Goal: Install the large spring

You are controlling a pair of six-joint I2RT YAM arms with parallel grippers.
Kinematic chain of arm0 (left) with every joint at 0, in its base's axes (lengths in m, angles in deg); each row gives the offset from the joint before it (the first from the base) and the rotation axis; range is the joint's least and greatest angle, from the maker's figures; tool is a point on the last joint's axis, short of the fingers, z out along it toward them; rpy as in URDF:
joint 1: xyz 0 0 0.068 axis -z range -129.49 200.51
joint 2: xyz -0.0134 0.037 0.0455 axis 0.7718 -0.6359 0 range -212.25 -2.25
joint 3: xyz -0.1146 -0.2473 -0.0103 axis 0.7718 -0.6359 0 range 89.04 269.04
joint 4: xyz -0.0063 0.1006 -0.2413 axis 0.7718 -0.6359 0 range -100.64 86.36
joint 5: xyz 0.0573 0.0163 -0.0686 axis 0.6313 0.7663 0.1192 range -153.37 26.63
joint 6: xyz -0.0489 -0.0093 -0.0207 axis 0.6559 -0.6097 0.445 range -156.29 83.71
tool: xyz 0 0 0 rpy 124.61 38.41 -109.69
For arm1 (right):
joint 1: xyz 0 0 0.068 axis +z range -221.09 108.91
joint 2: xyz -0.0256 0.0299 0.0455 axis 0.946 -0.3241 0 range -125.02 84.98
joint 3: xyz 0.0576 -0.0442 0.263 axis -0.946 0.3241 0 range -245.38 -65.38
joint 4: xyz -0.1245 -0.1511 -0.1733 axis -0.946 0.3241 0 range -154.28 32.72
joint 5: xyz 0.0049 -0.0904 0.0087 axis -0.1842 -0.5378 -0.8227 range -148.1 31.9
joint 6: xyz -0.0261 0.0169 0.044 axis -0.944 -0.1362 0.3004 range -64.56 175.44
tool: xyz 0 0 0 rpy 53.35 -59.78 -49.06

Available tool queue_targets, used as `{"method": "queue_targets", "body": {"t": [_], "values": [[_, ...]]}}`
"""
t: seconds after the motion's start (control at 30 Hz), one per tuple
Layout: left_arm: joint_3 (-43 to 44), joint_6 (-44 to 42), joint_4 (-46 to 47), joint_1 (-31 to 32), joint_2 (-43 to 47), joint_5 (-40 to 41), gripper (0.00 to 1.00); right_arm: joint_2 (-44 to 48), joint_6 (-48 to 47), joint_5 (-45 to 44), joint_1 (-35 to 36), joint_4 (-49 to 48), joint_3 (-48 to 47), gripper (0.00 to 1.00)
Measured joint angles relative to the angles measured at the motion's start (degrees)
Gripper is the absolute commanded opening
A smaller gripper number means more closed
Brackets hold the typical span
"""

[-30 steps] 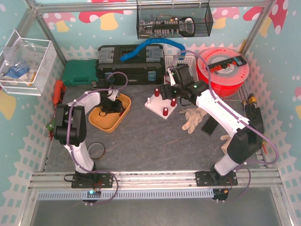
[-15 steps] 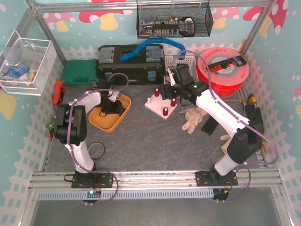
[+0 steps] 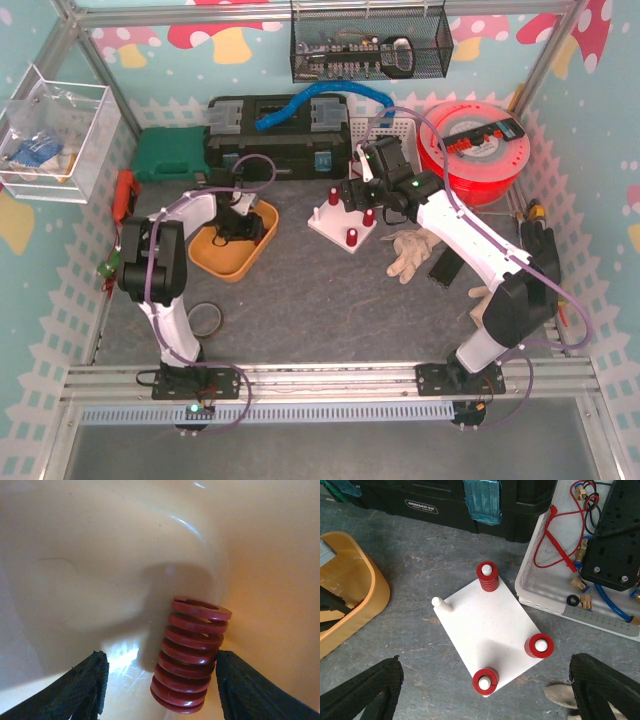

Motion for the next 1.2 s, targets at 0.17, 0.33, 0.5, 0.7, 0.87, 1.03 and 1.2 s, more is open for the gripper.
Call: {"method": "queue_targets", "body": {"t": [0.17,0.33,0.5,0.7,0.87,1.03,1.2], "values": [[0.0,-0.3,0.0,0.1,-0.7,-1.5,0.61,0.0,-0.1,0.0,0.0,0.0,0.0,0.90],[0.0,-0.3,0.0,0.4,-0.8,0.3,0.57,0.0,-0.1,0.0,0.0,0.0,0.0,0.90],[0.2,-0.2,-0.1,0.7,-0.8,3.9,0.55,0.0,-0.1,0.0,0.0,0.0,0.0,0.90],[0.8,-0.3,-0.2,0.7,-0.8,5.0,0.50,0.0,-0.1,0.0,0.0,0.0,0.0,0.90],[1.2,0.0,-0.2,0.9,-0.8,5.2,0.45,0.1,-0.1,-0.2,0.0,0.0,0.0,0.91],[1.1,0.3,-0.2,1.2,-0.8,5.8,0.43,1.0,-0.1,-0.5,0.0,0.0,0.0,0.90],[0.8,0.7,-0.2,1.4,-0.8,6.3,0.44,1.3,-0.1,-0.9,0.0,0.0,0.0,0.90]]}}
